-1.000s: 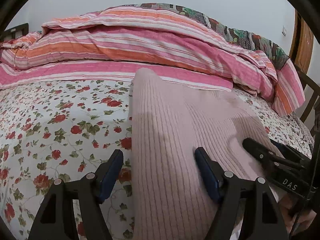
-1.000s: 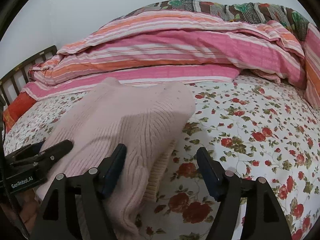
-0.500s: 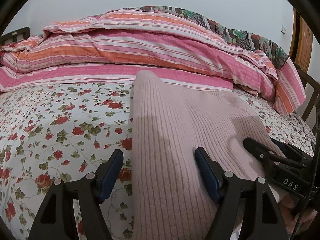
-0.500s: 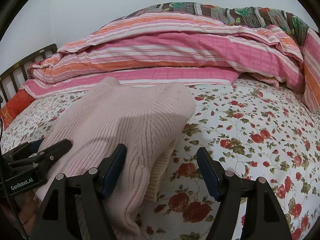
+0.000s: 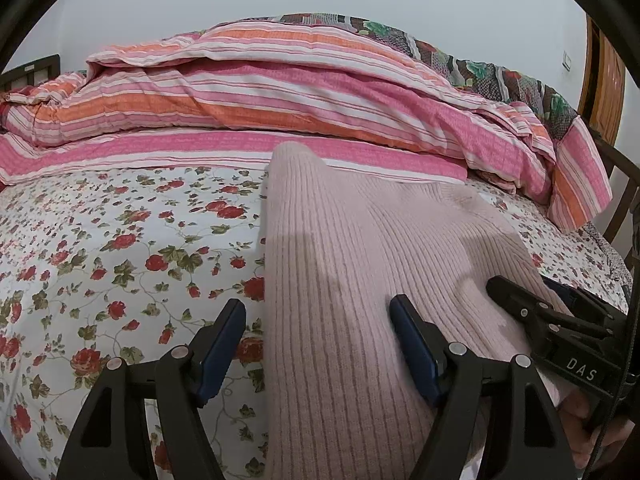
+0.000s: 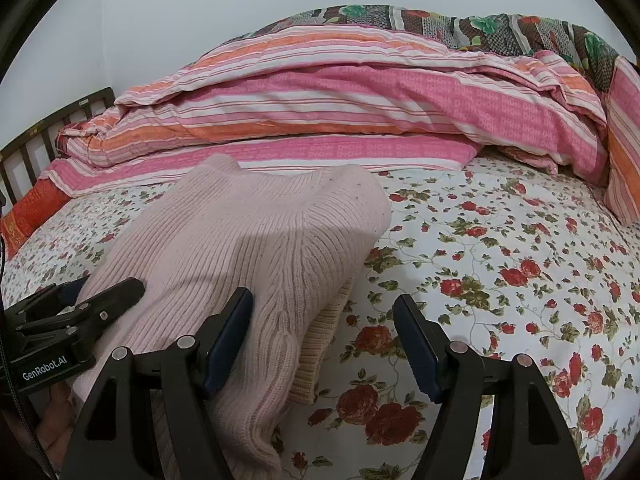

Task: Fold small clothes

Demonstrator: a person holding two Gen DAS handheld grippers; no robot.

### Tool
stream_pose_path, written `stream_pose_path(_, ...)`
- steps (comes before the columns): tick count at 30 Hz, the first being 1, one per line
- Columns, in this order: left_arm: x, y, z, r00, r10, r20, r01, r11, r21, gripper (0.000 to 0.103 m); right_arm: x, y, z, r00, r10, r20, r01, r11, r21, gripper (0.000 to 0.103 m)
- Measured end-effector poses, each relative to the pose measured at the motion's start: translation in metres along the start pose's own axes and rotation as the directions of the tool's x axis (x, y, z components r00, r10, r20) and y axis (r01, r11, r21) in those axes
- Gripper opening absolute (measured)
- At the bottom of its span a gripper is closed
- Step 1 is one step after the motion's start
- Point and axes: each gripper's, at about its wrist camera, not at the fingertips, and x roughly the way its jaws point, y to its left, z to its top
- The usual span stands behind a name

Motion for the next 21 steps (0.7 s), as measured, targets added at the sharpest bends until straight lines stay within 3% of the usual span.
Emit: stream_pose_path(21, 0.0012, -0.0008, -0.0006, 1.0, 0.002, 0.003, -0.002, 1.0, 0.001, 0.075, -0.0001, 0.0002, -0.0001, 1.0, 0.0, 0.001, 0.0, 1.0, 0.0, 0.071)
